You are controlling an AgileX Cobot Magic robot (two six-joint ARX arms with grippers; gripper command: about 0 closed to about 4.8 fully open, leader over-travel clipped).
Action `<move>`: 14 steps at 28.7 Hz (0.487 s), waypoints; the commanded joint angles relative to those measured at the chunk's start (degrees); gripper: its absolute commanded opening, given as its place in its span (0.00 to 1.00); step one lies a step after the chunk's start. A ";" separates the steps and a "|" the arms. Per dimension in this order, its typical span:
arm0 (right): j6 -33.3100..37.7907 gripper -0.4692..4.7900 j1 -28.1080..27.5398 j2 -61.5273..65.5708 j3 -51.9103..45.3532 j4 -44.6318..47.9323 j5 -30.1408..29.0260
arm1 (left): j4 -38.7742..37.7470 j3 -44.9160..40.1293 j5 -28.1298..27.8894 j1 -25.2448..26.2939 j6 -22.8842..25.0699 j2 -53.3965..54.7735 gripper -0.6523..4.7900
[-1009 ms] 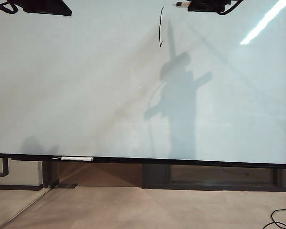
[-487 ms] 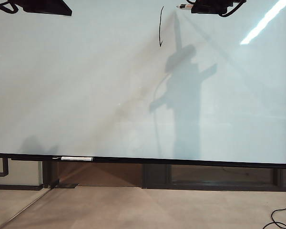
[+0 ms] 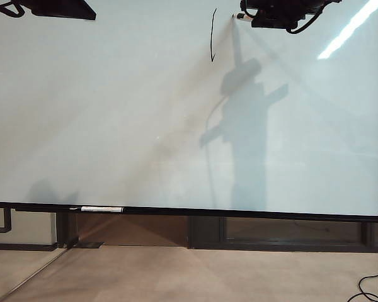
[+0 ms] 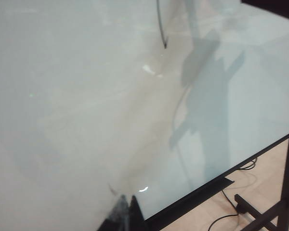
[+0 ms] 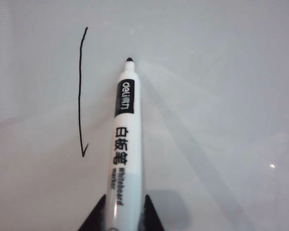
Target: Reach to the right to find the marker pen, pick it up, and write the number 10 on the whiteboard.
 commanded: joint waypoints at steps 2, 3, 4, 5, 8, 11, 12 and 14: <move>0.33 0.08 -0.33 1.16 0.35 -1.70 0.79 | 1.07 0.24 1.68 -0.07 0.28 -0.26 0.11; 0.31 0.08 -0.33 1.44 0.35 -2.36 0.79 | 1.18 0.24 1.79 -0.07 0.26 -0.26 0.11; 0.33 0.08 -0.33 1.73 0.33 -2.82 0.70 | 1.29 0.22 1.95 -0.07 0.26 -0.26 0.11; 0.33 0.08 -0.33 1.92 0.33 -3.28 0.68 | 1.40 0.24 2.14 -0.07 0.26 -0.26 0.11; 0.57 0.08 -0.33 2.58 0.15 -3.72 0.68 | 1.40 0.24 2.78 -0.07 0.28 -0.26 0.11; 0.87 0.08 -0.33 2.99 0.13 -4.22 0.68 | 1.40 0.24 2.73 -0.07 0.28 -0.26 0.11; 0.94 0.08 -0.33 3.21 0.13 -4.55 0.66 | 1.40 0.24 2.73 -0.07 0.28 -0.26 0.11; 0.92 0.08 -0.33 3.34 0.13 -5.44 0.68 | 1.40 0.22 2.73 -0.07 0.31 -0.26 0.11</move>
